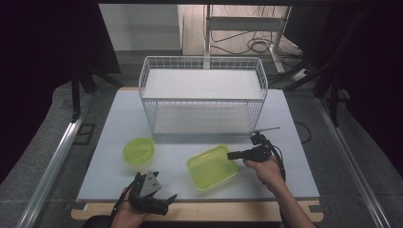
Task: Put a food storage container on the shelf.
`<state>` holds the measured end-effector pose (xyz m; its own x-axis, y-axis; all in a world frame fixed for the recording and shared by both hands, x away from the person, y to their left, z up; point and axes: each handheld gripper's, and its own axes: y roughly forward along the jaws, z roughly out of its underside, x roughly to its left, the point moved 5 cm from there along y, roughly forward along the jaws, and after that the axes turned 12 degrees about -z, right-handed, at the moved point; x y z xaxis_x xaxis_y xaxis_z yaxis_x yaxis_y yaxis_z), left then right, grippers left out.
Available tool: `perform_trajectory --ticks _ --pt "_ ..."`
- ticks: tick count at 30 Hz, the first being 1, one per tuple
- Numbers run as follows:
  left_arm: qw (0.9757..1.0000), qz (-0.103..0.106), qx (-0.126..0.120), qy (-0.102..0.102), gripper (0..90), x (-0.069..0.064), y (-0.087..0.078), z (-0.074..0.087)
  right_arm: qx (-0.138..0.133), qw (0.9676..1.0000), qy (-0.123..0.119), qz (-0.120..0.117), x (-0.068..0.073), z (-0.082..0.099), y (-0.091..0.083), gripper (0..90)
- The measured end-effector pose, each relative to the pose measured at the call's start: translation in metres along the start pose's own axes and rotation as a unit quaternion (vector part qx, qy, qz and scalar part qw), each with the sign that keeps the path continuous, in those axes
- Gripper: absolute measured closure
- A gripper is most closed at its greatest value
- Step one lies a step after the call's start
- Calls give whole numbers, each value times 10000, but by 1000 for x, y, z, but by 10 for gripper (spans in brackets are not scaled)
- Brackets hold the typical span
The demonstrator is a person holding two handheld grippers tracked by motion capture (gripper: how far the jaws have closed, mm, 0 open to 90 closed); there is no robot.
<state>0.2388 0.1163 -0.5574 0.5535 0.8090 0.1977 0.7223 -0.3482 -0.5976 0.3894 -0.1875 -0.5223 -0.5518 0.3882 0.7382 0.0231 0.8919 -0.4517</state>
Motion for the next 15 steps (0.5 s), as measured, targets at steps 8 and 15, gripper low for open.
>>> perform_trajectory --ticks 8,15 --pt "10000 -11 -26 7 41 0 0 0 -102 9998 -153 58 7 0 -3 808" --pt "9997 49 -147 -170 42 2 -2 -2 -309 9992 -238 -84 19 -7 -12 807"
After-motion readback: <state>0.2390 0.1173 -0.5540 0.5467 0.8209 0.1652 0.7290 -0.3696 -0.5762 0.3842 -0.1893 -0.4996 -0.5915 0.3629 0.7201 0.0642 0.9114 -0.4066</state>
